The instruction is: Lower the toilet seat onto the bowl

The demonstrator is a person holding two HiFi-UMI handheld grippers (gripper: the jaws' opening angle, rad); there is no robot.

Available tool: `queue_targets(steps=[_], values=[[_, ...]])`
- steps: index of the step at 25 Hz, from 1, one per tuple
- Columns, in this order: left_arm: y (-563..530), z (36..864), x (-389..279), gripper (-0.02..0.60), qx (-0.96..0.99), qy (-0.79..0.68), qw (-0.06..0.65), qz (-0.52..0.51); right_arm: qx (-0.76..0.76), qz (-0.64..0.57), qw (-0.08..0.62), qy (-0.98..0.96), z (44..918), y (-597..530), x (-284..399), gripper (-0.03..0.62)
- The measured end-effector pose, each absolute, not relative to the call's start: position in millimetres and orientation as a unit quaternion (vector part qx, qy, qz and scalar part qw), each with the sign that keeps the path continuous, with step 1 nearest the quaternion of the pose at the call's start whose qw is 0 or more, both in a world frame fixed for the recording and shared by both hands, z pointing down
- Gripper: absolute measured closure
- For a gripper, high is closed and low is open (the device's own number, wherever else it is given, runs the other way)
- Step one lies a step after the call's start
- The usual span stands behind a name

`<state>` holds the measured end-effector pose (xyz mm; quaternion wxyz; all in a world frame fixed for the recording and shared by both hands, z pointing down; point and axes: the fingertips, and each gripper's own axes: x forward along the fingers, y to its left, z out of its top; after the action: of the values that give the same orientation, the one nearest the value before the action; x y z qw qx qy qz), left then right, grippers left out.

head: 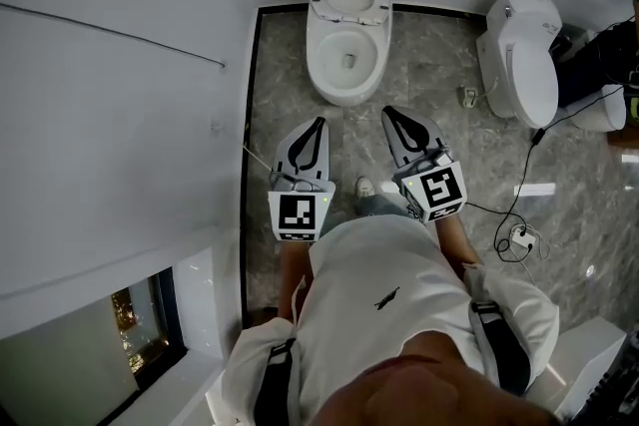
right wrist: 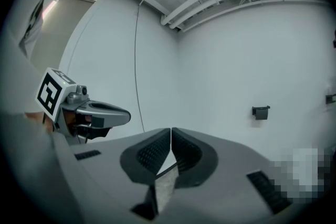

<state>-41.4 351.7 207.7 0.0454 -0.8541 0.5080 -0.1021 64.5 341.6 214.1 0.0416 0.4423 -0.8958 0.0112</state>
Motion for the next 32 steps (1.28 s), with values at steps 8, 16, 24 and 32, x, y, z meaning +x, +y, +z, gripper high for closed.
queue_targets(steps=[8, 16, 24, 32], values=[[306, 211, -38, 0.552, -0.851, 0.512, 0.048, -0.105, 0.438, 0.013, 0.043, -0.898, 219, 295, 68, 0.563], [265, 212, -38, 0.552, -0.854, 0.508, 0.055, -0.103, 0.447, 0.013, 0.047, -0.893, 228, 257, 71, 0.563], [211, 213, -47, 0.552, -0.859, 0.499, 0.057, -0.099, 0.452, 0.003, 0.044, -0.891, 222, 205, 59, 0.563], [130, 221, -66, 0.552, -0.868, 0.481, 0.055, -0.109, 0.467, 0.011, 0.045, -0.883, 229, 129, 39, 0.563]])
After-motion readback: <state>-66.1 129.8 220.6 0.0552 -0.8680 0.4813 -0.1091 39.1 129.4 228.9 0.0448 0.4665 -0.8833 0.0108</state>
